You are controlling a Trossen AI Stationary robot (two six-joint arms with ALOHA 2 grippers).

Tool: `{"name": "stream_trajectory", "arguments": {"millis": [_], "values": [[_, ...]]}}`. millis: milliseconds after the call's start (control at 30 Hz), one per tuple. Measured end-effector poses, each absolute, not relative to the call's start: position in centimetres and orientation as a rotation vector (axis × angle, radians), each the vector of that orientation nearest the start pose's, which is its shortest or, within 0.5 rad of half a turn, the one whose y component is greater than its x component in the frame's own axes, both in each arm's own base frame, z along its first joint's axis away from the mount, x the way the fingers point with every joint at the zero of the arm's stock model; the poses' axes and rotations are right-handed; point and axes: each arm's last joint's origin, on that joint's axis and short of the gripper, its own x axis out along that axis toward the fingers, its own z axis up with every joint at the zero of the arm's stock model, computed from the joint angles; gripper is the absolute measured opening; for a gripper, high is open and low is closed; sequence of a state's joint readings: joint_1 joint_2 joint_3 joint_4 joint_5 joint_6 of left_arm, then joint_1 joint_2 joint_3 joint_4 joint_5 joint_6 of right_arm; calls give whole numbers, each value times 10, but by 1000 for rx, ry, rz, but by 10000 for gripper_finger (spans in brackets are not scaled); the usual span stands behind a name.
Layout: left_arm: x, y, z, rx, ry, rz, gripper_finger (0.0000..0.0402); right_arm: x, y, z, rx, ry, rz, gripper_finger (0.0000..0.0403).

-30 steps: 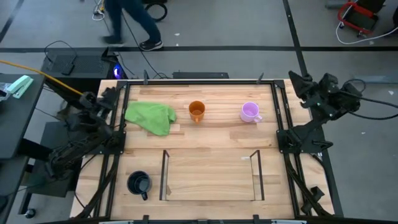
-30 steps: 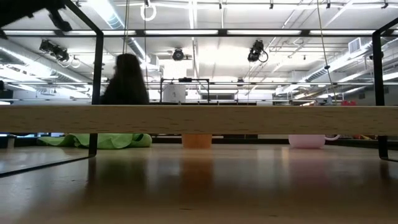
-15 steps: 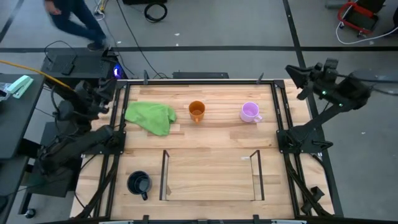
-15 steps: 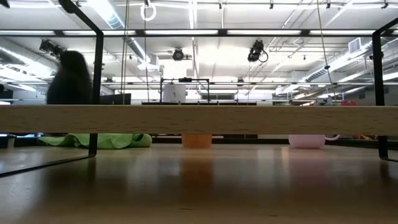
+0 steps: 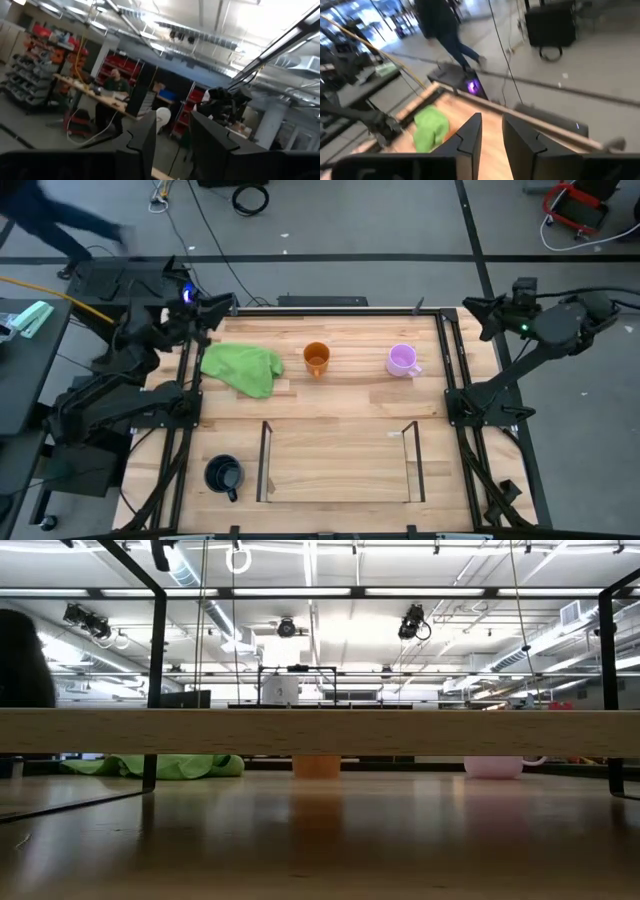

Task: Stack small to large cups/mugs on shelf
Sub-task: Put the pink cup on the shelf

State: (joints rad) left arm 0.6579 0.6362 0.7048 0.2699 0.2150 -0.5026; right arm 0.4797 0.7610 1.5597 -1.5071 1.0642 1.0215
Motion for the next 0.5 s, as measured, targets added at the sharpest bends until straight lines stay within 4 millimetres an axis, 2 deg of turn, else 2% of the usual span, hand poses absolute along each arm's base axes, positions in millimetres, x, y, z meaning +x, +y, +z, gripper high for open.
{"name": "stream_trajectory", "arguments": {"millis": [67,267,500], "values": [[116,82,368,-351,-401,352,131,30,-12,445,499,220,-751,90],[117,82,367,-354,-394,346,137,53,-1,437,502,324,-768,100],[117,81,367,-356,-380,294,133,96,5,429,464,497,-852,101]]}}
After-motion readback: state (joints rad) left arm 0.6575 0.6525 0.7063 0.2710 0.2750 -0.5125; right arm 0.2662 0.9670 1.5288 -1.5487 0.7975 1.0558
